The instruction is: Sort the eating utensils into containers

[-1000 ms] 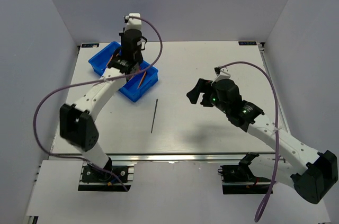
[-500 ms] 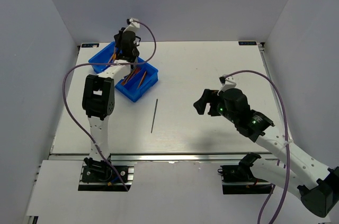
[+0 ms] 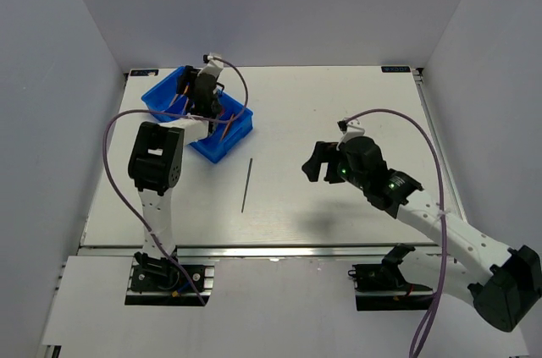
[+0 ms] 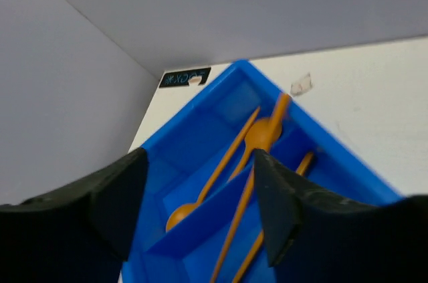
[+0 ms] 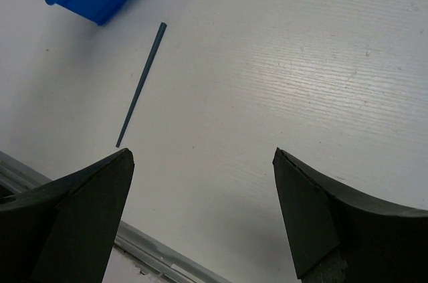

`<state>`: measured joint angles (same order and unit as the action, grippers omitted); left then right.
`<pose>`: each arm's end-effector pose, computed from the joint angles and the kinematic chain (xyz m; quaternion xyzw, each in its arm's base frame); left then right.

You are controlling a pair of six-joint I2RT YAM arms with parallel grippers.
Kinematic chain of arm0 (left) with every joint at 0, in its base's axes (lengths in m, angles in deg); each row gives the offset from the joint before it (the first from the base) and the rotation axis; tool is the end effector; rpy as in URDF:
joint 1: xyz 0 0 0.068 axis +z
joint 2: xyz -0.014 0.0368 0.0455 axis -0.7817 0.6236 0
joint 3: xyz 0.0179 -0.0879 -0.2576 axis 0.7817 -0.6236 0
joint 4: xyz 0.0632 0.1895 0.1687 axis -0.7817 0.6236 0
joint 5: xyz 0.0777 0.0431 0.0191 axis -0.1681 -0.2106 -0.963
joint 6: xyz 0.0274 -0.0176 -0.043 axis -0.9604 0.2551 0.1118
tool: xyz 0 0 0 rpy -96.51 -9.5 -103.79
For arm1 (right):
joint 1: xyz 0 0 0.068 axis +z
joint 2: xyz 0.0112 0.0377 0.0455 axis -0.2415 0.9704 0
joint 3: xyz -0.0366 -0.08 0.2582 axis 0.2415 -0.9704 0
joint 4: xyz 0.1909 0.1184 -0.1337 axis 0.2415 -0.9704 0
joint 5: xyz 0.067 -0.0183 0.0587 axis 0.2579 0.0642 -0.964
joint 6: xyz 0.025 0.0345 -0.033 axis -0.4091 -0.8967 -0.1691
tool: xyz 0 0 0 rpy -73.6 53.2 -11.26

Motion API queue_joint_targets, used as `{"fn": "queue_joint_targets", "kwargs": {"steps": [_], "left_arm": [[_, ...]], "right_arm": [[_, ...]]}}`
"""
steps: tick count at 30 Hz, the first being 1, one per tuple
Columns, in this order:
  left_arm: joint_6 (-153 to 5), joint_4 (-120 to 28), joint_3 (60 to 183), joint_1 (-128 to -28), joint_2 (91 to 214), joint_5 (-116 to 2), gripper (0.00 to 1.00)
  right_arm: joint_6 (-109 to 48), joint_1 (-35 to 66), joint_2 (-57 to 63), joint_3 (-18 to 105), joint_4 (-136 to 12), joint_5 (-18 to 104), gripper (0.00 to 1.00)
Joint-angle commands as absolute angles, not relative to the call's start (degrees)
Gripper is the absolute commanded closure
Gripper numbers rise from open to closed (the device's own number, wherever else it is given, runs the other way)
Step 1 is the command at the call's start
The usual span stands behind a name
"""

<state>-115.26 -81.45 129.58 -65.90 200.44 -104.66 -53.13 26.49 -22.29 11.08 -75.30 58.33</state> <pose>0.4762 -0.0997 0.2040 0.0534 0.7288 0.3308 0.5972 0.1715 0.1398 0.2888 -0.0454 0.8480 0.2531 0.4635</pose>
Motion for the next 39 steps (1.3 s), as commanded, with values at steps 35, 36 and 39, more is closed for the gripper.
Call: {"fn": "queue_joint_targets", "kwargs": {"steps": [35, 36, 39], "left_arm": [[-70.8, -23.0, 101.1, -73.6, 123.4, -108.2, 0.02], [-69.8, -22.5, 101.3, -73.6, 123.5, -107.3, 0.02], [-67.1, -20.6, 101.2, -73.6, 123.5, -102.2, 0.02]], "right_arm": [[-72.1, 42.7, 48.9, 62.1, -95.7, 74.5, 0.79], [-71.8, 42.4, 48.0, 60.0, -92.1, 72.7, 0.84], [-70.5, 41.4, 44.8, 54.7, -88.4, 68.9, 0.97]]}}
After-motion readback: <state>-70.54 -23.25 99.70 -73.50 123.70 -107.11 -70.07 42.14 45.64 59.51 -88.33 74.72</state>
